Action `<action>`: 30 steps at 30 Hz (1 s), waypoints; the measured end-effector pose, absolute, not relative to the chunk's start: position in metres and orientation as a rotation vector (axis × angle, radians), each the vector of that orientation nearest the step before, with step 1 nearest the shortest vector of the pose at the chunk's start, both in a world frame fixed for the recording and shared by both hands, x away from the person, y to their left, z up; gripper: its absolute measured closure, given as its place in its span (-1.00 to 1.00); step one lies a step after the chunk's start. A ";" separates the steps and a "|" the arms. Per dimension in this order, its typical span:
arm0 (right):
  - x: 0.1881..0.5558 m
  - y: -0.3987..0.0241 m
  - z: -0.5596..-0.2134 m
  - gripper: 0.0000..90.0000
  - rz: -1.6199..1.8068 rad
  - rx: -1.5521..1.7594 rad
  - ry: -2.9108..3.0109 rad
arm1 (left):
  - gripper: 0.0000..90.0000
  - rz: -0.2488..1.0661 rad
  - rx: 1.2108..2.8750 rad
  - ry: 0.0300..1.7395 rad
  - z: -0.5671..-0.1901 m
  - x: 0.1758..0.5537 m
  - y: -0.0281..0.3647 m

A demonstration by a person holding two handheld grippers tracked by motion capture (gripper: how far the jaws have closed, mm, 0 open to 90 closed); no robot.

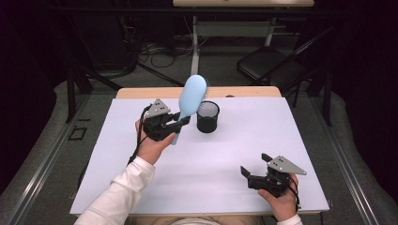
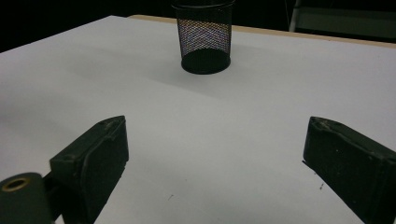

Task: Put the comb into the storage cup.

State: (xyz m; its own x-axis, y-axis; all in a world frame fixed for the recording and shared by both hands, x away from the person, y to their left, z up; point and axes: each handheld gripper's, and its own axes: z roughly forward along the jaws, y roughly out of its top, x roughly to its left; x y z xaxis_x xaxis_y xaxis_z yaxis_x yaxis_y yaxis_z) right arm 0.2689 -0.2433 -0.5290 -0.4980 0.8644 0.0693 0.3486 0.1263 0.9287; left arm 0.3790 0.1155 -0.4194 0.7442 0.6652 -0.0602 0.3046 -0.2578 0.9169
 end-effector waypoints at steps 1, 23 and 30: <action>0.269 -0.243 -0.529 -0.86 1.360 1.165 1.912 | 0.55 0.414 1.848 0.748 -0.419 0.378 0.115; 0.269 -0.244 -0.527 -0.86 1.366 1.185 1.910 | 0.55 0.385 1.766 0.750 -0.434 0.371 0.116; 0.269 -0.239 -0.514 -0.94 1.401 1.196 1.924 | 0.55 0.402 1.760 0.752 -0.435 0.370 0.118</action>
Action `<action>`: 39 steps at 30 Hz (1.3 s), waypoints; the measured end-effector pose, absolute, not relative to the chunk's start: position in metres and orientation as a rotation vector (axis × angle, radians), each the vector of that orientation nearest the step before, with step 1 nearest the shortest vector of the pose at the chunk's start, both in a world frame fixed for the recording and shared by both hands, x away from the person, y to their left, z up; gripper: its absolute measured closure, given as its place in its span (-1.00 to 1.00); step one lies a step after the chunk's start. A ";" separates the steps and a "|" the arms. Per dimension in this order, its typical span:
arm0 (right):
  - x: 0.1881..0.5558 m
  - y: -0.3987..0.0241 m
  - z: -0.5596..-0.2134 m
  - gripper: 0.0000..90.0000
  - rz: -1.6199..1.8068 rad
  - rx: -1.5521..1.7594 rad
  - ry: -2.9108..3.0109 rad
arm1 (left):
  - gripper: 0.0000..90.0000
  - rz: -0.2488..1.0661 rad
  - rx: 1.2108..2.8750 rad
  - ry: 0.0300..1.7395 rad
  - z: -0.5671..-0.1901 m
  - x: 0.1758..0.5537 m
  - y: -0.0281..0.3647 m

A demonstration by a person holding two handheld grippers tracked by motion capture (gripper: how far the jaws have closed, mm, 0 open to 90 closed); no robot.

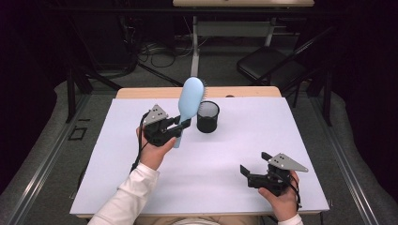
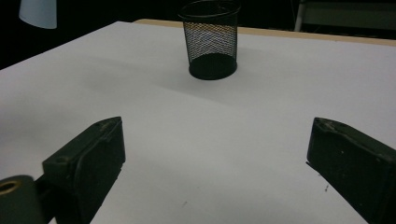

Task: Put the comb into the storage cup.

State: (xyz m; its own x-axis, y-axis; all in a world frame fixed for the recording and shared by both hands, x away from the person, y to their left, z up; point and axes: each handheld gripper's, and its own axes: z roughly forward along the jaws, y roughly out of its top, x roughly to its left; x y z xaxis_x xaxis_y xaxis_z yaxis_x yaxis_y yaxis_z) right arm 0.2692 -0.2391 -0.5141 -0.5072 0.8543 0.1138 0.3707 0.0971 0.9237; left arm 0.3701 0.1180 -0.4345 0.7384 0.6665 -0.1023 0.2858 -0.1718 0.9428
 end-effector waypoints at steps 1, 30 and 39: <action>0.270 -0.238 -0.512 -0.97 1.393 1.197 1.942 | 0.55 0.404 1.757 0.754 -0.434 0.370 0.118; 0.292 -0.232 -0.500 -1.00 1.397 1.264 2.048 | 0.55 0.404 1.735 0.763 -0.442 0.372 0.128; 0.297 -0.228 -0.498 -1.00 1.398 1.268 2.086 | 0.55 0.401 1.721 0.759 -0.441 0.371 0.129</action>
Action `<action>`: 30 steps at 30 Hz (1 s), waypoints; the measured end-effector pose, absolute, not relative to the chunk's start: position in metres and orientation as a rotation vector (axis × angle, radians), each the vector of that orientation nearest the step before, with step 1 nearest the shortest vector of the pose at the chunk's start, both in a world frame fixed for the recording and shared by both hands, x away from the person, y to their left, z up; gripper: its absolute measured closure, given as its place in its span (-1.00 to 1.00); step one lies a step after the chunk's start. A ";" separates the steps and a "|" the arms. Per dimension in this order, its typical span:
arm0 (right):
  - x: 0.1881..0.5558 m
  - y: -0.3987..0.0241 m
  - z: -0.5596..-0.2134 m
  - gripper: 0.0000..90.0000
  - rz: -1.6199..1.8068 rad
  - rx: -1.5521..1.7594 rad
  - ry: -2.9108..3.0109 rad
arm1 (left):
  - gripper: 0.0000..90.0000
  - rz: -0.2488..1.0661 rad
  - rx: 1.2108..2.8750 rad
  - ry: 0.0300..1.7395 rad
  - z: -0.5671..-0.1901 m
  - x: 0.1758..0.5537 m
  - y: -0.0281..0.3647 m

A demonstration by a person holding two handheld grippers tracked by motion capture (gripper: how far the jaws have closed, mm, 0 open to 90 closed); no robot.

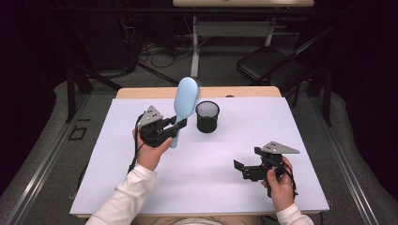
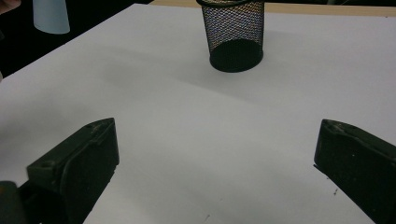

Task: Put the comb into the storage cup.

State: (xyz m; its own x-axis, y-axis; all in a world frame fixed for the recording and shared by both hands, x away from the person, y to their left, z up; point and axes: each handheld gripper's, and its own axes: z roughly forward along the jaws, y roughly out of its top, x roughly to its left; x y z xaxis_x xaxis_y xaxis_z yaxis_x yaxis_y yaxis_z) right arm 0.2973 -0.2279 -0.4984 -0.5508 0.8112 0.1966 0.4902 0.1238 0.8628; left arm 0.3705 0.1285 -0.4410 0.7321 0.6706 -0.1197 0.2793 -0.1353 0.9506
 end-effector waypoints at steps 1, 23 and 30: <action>0.298 -0.228 -0.498 -1.00 1.401 1.270 2.089 | 0.55 0.401 1.721 0.759 -0.441 0.371 0.129; 0.330 -0.219 -0.457 -0.98 1.442 1.337 2.148 | 0.55 0.401 1.724 0.759 -0.443 0.369 0.127; 0.340 -0.214 -0.442 -0.98 1.445 1.326 2.172 | 0.55 0.402 1.724 0.758 -0.443 0.369 0.127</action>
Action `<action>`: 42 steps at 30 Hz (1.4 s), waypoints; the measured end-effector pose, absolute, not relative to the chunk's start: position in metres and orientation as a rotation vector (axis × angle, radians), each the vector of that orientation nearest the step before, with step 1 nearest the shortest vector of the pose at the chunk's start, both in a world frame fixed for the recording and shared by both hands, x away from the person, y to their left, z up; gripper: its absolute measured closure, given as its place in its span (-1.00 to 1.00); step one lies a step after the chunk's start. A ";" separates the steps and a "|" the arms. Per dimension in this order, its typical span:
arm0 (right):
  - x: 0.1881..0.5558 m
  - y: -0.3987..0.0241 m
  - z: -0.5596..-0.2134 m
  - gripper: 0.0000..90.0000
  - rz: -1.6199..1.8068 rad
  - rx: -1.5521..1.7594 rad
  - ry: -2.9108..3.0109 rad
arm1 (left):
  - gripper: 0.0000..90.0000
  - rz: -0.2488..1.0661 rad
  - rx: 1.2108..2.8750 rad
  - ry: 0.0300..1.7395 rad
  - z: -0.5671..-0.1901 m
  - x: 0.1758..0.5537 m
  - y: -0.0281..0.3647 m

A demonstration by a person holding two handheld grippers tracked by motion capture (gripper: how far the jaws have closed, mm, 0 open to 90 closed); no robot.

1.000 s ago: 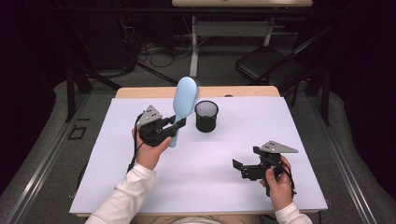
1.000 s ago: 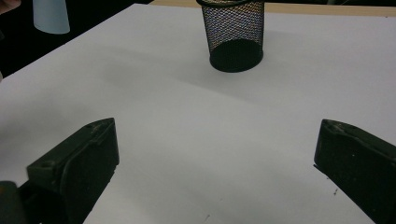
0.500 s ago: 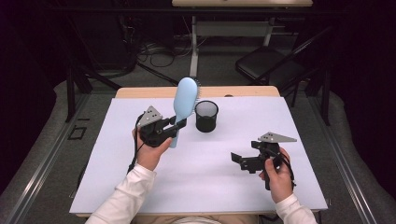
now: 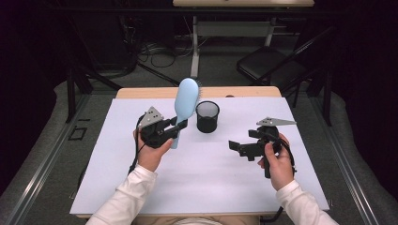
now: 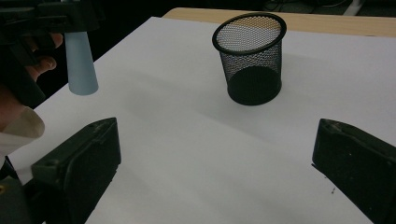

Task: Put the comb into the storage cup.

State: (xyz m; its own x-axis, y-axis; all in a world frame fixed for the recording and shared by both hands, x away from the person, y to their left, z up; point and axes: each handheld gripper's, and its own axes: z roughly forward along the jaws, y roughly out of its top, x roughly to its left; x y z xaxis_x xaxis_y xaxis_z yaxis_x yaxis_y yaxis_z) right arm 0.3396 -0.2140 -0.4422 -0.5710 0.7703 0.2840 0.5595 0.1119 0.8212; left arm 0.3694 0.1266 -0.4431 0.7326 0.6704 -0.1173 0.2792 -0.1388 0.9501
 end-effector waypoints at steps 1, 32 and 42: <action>0.342 -0.212 -0.439 -0.98 1.434 1.323 2.185 | 0.55 0.402 1.725 0.757 -0.443 0.369 0.127; 0.384 -0.196 -0.417 -0.96 1.301 1.366 2.221 | 0.55 0.393 1.729 0.756 -0.444 0.369 0.125; 0.394 -0.192 -0.412 -0.96 1.287 1.385 2.238 | 0.55 0.395 1.731 0.753 -0.444 0.369 0.125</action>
State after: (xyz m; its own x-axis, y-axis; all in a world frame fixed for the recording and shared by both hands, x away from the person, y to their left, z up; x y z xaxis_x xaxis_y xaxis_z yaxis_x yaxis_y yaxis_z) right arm 0.3937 -0.1917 -0.4122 -0.5358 0.8064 0.2502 0.6219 0.1765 0.7629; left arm 0.3692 0.1248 -0.4443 0.7375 0.6651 -0.1173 0.2811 -0.1443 0.9488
